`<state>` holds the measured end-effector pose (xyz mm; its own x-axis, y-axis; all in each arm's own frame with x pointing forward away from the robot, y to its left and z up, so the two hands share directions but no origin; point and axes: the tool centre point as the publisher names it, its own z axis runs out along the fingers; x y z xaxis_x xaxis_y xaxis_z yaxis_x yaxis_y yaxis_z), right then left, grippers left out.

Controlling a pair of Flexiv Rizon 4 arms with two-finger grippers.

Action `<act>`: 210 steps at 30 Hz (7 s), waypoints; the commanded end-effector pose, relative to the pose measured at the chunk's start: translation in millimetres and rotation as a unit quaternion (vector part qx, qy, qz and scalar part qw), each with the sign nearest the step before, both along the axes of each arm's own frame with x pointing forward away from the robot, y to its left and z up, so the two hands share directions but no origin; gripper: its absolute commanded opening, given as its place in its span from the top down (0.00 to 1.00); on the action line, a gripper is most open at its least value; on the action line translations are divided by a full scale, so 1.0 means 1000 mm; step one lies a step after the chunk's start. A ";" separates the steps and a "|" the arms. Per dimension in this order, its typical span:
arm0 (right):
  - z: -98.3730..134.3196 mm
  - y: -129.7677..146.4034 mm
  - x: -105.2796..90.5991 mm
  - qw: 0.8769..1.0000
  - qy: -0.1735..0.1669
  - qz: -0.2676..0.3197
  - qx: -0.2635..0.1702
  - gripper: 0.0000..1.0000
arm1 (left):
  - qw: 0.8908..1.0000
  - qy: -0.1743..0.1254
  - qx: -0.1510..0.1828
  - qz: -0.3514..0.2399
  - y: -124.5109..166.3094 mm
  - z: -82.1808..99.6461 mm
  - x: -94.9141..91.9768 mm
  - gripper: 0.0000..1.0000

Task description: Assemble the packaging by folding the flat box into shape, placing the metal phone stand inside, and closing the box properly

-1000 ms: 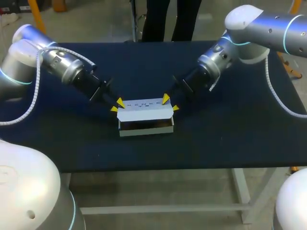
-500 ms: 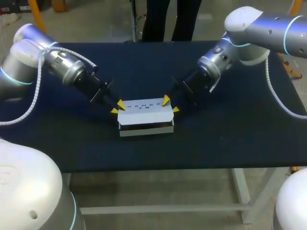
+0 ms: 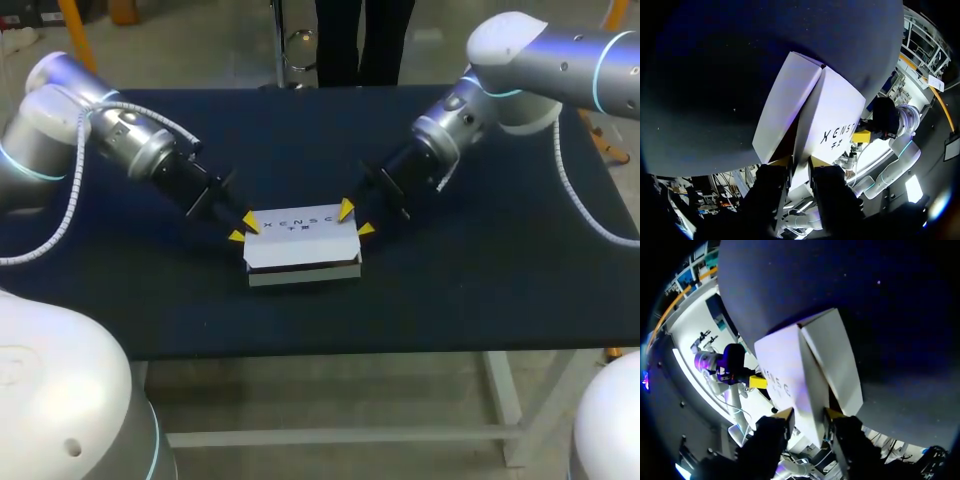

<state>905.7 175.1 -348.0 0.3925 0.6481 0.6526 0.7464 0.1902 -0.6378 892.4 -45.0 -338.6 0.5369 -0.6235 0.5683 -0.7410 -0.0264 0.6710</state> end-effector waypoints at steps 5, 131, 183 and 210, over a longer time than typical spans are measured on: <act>0.002 0.003 0.000 1.000 -0.004 0.004 -0.003 0.58 | 1.000 -0.007 0.004 0.003 0.003 0.002 -0.006 0.73; -0.001 0.007 0.002 1.000 -0.010 0.008 -0.002 0.58 | 0.600 -0.539 0.125 -0.578 -0.013 0.067 -0.018 0.00; -0.001 0.007 0.002 1.000 -0.010 0.008 -0.002 0.60 | 0.558 -0.536 0.084 -0.628 -0.030 0.013 -0.020 0.04; -0.001 0.007 0.002 1.000 -0.010 0.008 -0.002 0.60 | 0.527 -0.559 0.150 -0.623 -0.037 0.000 -0.013 0.13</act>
